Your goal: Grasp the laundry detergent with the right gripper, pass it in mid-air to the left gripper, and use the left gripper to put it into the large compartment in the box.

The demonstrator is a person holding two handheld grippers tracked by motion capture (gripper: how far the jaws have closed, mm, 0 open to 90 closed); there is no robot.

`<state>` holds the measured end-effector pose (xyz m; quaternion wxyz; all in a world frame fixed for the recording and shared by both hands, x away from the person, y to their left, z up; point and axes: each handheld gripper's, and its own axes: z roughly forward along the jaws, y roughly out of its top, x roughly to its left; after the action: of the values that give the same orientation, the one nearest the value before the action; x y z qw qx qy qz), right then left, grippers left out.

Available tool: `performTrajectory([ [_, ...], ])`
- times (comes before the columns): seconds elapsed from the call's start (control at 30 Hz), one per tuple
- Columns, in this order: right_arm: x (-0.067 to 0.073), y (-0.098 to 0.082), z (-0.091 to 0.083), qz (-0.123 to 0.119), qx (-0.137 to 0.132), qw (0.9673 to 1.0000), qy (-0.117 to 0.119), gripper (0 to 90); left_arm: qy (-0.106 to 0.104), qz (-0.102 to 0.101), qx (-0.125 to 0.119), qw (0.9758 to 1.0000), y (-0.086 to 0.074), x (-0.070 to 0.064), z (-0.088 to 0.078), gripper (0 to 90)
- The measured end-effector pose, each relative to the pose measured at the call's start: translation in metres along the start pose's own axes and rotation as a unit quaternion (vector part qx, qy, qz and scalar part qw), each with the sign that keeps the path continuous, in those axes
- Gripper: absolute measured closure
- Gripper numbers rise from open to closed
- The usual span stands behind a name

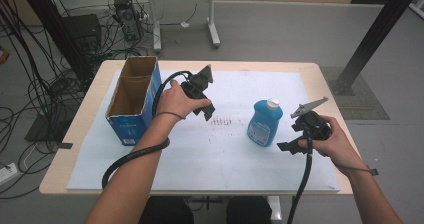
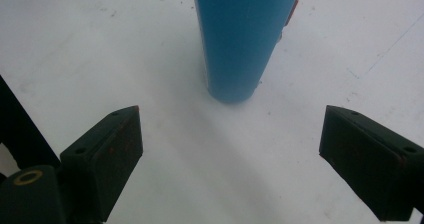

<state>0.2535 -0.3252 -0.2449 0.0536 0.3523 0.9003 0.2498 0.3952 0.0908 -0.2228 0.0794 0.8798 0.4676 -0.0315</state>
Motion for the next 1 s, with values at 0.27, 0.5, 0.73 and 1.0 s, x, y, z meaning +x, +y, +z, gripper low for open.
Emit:
performTrajectory([
  [0.27, 0.002, -0.005, 0.006, 0.002, -0.014, 0.9999, -0.005, 10.4, -0.001, -0.002, -0.004, 1.0000, -0.002, 0.001, -0.002, 9.4],
  [0.5, 0.002, -0.009, 0.010, 0.008, -0.019, 0.9998, -0.007, 10.2, 0.000, -0.002, 0.001, 1.0000, -0.002, 0.001, 0.001, 9.4],
  [0.73, 0.001, -0.013, 0.012, 0.010, -0.026, 0.9996, -0.007, 10.7, 0.001, 0.000, 0.004, 1.0000, -0.002, 0.002, 0.002, 9.4],
  [1.0, 0.003, -0.015, 0.012, 0.007, -0.031, 0.9994, -0.010, 10.0, -0.001, -0.002, 0.003, 1.0000, -0.003, 0.001, 0.003, 9.4],
])
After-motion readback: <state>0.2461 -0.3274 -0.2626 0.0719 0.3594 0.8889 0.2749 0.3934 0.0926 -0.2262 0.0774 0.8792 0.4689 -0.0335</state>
